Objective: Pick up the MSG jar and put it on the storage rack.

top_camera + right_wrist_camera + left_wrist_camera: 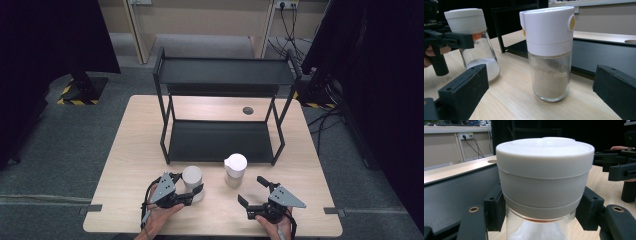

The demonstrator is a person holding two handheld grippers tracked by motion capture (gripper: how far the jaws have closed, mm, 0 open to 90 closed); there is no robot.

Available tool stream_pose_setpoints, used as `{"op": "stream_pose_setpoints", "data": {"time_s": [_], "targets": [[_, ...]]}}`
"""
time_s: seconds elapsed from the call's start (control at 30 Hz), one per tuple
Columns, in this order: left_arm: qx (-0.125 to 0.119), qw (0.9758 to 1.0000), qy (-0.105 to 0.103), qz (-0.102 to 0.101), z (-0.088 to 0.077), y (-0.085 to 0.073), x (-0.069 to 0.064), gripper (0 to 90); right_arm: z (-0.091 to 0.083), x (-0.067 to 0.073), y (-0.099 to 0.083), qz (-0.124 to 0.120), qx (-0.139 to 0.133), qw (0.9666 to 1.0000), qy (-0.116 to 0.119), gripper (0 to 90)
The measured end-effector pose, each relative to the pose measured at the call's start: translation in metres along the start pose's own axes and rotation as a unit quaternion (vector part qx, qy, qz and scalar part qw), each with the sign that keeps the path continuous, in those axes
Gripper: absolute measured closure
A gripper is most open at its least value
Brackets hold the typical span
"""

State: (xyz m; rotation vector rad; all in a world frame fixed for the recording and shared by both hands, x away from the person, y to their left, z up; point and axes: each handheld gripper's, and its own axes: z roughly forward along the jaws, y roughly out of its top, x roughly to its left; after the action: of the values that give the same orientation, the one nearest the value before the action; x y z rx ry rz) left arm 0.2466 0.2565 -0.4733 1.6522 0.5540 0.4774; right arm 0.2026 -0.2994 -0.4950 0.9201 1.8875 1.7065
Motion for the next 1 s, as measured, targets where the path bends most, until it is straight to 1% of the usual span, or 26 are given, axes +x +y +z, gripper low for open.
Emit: {"op": "stream_pose_setpoints", "data": {"time_s": [0.2,0.37,0.47,0.57,0.7,0.8,0.87,1.0], "targets": [[-0.001,1.0000,-0.002,0.004,-0.002,0.009,-0.001,35.0,0.000,0.000,0.000,0.000,-0.001,1.0000,0.000,0.5],[-0.005,1.0000,-0.007,0.000,-0.003,0.015,0.001,35.0,0.000,0.000,0.000,0.001,-0.001,1.0000,0.000,0.5],[-0.007,1.0000,-0.005,0.004,-0.004,0.020,0.001,34.9,0.000,0.000,0.000,0.001,-0.001,1.0000,0.000,0.5],[-0.009,0.9999,-0.006,0.004,-0.006,0.025,0.002,34.9,0.000,0.000,0.000,0.001,-0.001,1.0000,0.000,0.6],[-0.008,0.9999,-0.005,0.004,-0.008,0.033,0.004,35.0,0.000,0.000,0.000,0.000,-0.001,1.0000,0.001,0.5],[-0.008,0.9999,-0.005,0.006,-0.008,0.036,0.004,35.0,0.000,0.000,0.000,0.000,-0.001,1.0000,0.001,0.5],[-0.006,1.0000,-0.004,0.005,-0.009,0.040,0.004,35.0,0.000,0.000,0.000,0.000,-0.001,1.0000,0.001,0.5],[-0.007,1.0000,-0.005,0.003,-0.010,0.043,0.006,34.9,0.000,0.000,0.000,0.000,-0.001,1.0000,0.001,0.5]]}}
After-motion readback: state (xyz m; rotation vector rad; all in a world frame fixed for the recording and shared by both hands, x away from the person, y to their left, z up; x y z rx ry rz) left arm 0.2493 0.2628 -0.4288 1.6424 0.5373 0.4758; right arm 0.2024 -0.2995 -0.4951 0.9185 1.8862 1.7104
